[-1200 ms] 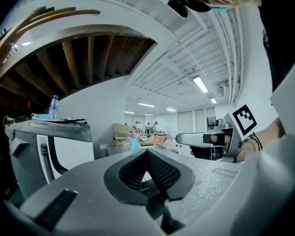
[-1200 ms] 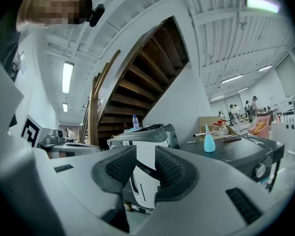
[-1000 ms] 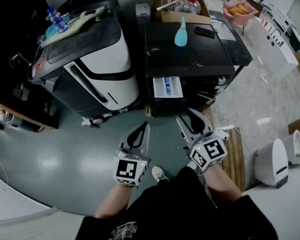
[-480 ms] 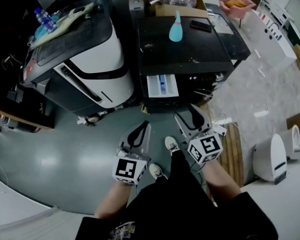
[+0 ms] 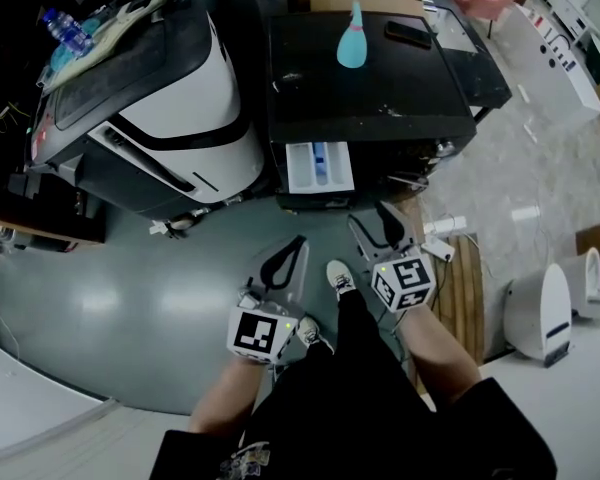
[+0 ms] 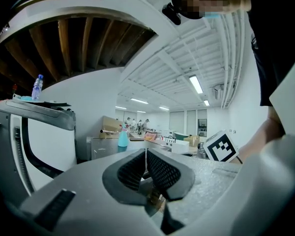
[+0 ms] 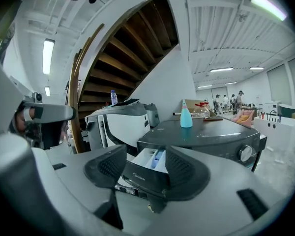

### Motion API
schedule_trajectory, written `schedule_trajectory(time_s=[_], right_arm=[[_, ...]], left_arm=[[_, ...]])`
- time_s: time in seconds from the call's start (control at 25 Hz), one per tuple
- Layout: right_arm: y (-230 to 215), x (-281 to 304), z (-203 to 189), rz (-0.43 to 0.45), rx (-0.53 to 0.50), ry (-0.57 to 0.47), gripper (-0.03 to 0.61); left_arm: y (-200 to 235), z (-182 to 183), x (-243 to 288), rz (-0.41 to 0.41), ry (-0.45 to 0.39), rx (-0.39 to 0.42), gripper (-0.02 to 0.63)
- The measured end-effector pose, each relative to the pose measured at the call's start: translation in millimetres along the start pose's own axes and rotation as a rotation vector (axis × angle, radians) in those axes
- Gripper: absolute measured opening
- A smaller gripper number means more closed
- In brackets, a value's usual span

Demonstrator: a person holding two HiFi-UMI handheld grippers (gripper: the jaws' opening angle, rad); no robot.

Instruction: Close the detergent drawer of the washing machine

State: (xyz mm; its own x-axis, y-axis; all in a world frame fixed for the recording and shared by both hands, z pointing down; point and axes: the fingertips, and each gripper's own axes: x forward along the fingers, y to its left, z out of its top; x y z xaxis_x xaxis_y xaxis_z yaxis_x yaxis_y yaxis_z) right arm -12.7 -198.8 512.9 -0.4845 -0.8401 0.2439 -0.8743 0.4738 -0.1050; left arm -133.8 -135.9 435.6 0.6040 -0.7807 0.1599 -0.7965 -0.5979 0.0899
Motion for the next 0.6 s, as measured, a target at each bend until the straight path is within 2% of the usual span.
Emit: schedule_trajectory(time_s=[0.6], right_arm=[[-44, 60, -75, 0.011, 0.086, 0.152, 0.221]], left_arm=[[4, -51, 79, -0.04, 0.079, -0.019, 0.005]])
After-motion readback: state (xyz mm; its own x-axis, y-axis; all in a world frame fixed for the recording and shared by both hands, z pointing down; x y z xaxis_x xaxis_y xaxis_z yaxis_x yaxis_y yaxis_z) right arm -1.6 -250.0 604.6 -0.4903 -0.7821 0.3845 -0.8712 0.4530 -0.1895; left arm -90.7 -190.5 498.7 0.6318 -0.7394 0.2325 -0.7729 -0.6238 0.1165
